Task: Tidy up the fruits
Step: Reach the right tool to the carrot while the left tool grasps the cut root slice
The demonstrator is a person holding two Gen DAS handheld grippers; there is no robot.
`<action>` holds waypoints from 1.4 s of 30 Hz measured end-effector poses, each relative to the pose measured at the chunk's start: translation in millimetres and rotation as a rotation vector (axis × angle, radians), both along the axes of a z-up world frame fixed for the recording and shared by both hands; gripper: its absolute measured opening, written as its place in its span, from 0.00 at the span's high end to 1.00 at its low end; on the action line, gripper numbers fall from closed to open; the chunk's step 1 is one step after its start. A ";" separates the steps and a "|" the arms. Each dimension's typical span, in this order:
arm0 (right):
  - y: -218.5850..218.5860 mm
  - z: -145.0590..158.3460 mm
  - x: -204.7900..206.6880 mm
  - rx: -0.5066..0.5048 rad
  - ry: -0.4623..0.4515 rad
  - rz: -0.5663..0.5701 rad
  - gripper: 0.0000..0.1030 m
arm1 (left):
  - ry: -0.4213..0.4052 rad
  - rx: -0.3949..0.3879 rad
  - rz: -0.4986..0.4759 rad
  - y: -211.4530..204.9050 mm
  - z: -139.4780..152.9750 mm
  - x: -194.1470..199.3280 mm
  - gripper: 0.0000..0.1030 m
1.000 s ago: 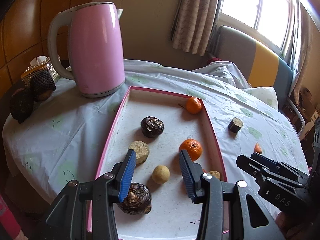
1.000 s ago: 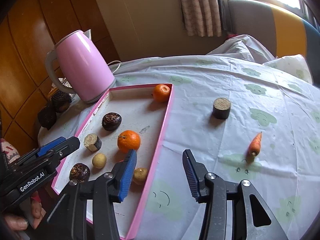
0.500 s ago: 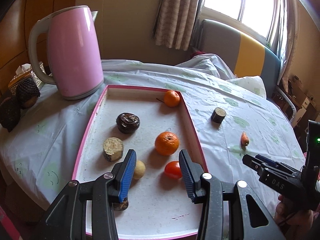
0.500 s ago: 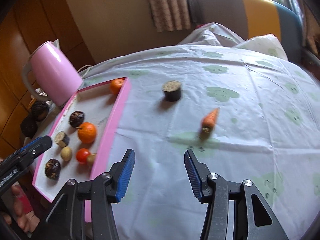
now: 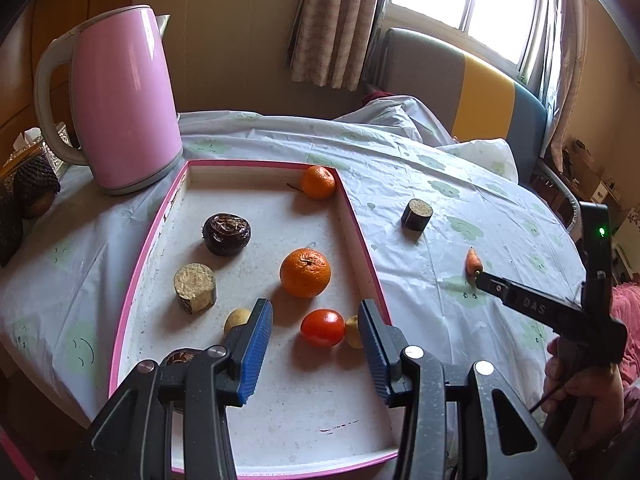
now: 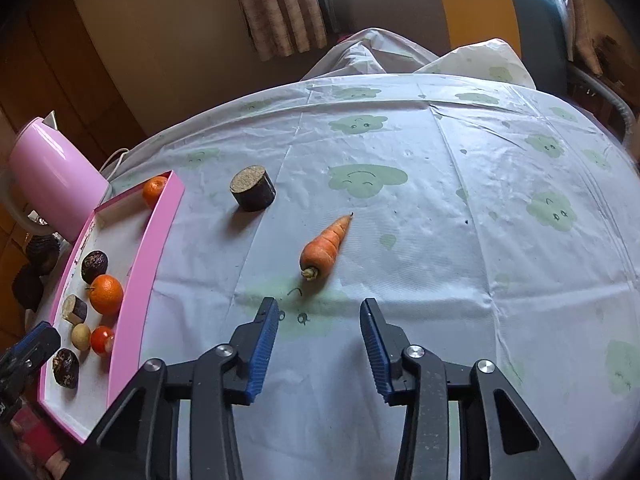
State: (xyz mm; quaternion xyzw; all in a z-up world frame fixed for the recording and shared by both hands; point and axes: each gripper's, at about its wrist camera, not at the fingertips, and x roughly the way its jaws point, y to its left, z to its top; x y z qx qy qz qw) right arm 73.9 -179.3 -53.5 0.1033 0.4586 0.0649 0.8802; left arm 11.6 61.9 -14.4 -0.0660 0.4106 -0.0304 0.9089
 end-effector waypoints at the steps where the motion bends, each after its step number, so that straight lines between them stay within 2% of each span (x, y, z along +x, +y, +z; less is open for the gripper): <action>1: 2.4 -0.2 4.8 -0.003 0.000 0.004 0.58 | 0.002 0.000 0.001 0.1 -0.3 0.4 0.56; 6: 14.5 -8.5 30.2 -0.051 0.014 0.017 0.59 | 0.015 0.006 0.003 0.3 -1.8 4.1 0.56; 7: 16.6 -10.8 33.8 -0.068 0.023 0.023 0.66 | 0.016 0.007 0.003 0.2 -1.9 4.7 0.56; 8: 18.6 -11.3 35.2 -0.091 0.020 0.033 0.77 | 0.015 0.007 0.003 0.2 -1.9 5.3 0.56; 13: 20.0 -3.3 26.9 -0.174 -0.042 0.077 0.78 | 0.032 0.006 -0.003 -2.4 -4.2 9.6 0.56; 22: -12.7 -8.7 20.4 -0.210 -0.072 0.051 0.77 | 0.036 0.016 -0.043 -16.2 -3.1 13.6 0.56; 29: -23.7 -18.3 18.8 -0.186 -0.080 0.035 0.77 | 0.030 0.027 -0.069 -28.2 2.0 19.6 0.56; 36: -26.1 -20.0 19.0 -0.161 -0.083 0.031 0.76 | 0.030 0.031 -0.099 -43.1 5.1 29.2 0.56; 39: -26.0 -20.4 18.5 -0.134 -0.088 0.049 0.67 | 0.035 0.030 -0.105 -49.2 6.2 35.1 0.56; 41: -23.3 -21.0 18.0 -0.126 -0.091 0.065 0.55 | 0.040 0.017 -0.111 -52.2 6.3 39.8 0.56; 42: -21.5 -21.1 17.9 -0.129 -0.092 0.071 0.53 | 0.042 0.013 -0.113 -53.9 6.9 42.4 0.56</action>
